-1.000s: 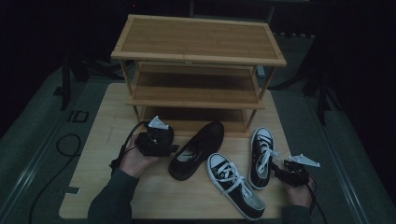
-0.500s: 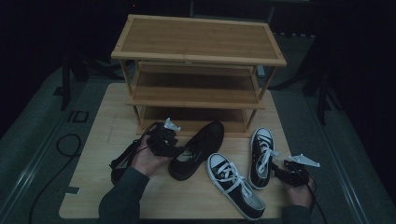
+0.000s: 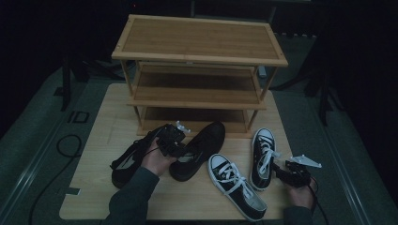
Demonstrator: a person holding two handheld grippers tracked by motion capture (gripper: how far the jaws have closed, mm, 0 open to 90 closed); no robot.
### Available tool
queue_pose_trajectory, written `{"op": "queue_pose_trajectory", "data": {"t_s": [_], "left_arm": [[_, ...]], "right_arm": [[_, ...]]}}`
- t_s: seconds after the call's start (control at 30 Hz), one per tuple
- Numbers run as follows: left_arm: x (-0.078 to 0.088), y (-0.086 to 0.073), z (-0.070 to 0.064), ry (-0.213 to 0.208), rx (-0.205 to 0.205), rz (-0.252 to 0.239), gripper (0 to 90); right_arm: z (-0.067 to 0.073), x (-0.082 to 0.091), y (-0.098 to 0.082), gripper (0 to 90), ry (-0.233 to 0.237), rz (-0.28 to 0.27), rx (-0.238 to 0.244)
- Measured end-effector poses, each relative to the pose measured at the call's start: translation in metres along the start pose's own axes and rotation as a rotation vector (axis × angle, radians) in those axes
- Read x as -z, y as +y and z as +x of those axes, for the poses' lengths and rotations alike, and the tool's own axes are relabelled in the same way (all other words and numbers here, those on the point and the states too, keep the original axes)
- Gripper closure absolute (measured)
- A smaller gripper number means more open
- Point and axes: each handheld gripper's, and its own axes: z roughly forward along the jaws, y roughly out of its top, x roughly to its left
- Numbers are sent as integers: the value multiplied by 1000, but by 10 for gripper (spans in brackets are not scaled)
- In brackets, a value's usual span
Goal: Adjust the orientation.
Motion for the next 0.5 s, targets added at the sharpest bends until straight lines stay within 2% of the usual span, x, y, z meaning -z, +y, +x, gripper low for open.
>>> {"op": "queue_pose_trajectory", "data": {"t_s": [0.07, 0.1, 0.3, 0.5], "left_arm": [[1, 0, -1, 15, -4, -3, 864], [1, -1, -1, 23, 1, -6, 870], [4, -5, -1, 36, 6, -13, 878], [12, -15, 0, 31, 8, -17, 879]], "right_arm": [[0, 0, 0, 401, 0, 0, 0], [0, 0, 0, 401, 0, 0, 0], [0, 0, 0, 401, 0, 0, 1], [0, 0, 0, 401, 0, 0, -1]]}}
